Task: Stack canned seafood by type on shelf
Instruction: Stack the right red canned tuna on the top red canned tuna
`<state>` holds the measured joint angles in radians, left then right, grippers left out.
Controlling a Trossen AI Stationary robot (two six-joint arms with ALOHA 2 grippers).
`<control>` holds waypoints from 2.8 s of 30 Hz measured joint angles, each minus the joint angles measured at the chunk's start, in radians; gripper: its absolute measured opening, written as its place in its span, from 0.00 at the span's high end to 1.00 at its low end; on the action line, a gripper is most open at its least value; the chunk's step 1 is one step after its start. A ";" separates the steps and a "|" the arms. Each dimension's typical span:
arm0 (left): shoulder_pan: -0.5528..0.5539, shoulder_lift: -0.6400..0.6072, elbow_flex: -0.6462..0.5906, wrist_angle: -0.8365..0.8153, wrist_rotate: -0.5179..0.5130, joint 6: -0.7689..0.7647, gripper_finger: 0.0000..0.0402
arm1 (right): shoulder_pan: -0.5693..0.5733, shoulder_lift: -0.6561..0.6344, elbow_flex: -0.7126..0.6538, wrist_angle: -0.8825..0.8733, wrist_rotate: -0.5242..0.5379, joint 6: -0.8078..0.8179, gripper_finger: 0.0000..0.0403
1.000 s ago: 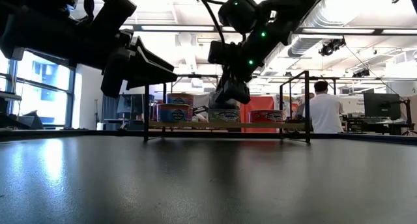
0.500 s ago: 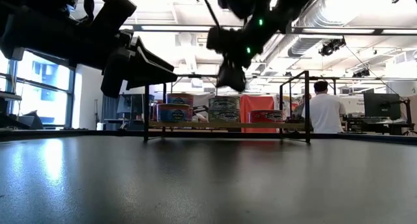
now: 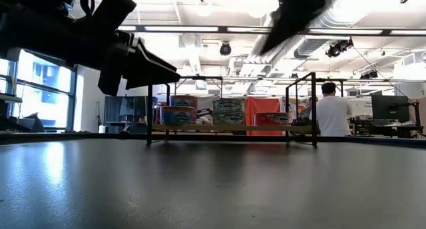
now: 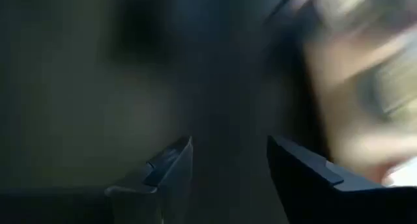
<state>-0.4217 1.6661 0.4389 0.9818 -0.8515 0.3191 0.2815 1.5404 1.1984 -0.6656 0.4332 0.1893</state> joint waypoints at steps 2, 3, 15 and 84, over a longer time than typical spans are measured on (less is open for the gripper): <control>0.000 0.000 0.000 0.001 0.022 -0.004 0.53 | 0.058 -0.020 0.000 -0.120 -0.161 0.228 0.53; 0.003 0.000 0.000 0.001 0.041 -0.004 0.53 | 0.091 -0.025 0.000 -0.175 -0.227 0.350 0.53; 0.010 0.000 0.000 0.003 0.102 -0.005 0.53 | 0.604 0.066 -0.001 -0.496 -0.439 1.446 0.66; 0.259 -0.003 0.214 -0.362 0.840 -0.243 0.72 | 0.186 0.150 -0.486 1.144 0.019 0.173 1.00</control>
<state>-0.1628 1.6633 0.6529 0.6202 -0.0115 0.0758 0.4671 1.6905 0.7119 0.4782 0.4522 0.3628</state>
